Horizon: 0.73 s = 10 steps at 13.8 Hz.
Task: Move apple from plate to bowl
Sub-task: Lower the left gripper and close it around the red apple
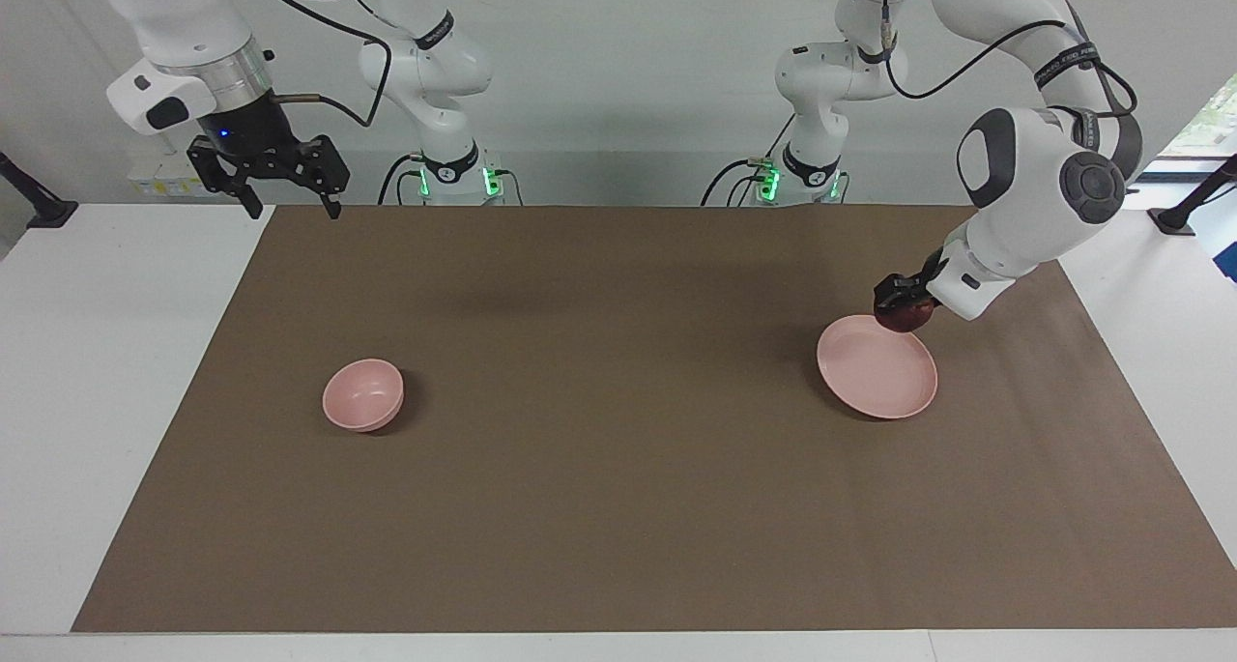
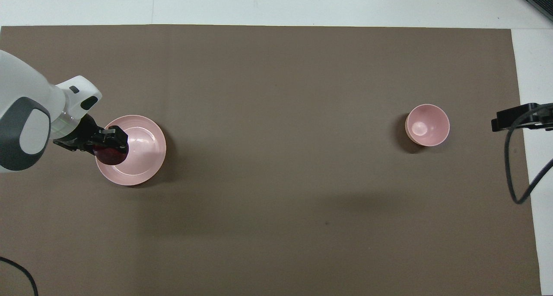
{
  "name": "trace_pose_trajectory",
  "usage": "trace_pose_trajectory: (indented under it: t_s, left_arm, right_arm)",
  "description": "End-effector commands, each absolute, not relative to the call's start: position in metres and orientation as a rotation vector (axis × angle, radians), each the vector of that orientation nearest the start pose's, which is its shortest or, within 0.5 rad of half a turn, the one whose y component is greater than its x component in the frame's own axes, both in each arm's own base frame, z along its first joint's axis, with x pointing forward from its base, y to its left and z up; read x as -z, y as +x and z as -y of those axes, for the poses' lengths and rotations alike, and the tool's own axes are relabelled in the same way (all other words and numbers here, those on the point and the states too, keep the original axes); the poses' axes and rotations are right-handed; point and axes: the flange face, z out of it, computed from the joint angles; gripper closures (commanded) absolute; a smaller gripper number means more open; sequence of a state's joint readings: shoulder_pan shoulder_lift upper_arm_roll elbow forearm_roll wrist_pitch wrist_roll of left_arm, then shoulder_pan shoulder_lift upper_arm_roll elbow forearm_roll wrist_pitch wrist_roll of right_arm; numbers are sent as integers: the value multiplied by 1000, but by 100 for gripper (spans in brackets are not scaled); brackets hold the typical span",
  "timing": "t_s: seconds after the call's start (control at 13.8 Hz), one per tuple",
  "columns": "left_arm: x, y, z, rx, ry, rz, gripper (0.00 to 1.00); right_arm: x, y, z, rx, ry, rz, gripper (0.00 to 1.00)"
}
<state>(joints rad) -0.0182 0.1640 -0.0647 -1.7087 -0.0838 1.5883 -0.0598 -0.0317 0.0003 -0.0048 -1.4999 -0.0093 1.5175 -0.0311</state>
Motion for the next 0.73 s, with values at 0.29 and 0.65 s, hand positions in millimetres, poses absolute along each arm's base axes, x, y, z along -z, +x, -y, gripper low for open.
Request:
trace_pose_trajectory:
  t_s: [0.29,0.65]
  left_arm:
    - [-533,558,105,-686,-3217,-69,100]
    - [-540,549,152,-844,-3300,283,100]
  right_arm:
    - [-652,547,20,12,-3155,-23,0]
    - [-652,547,22,11,-3155,-28,0]
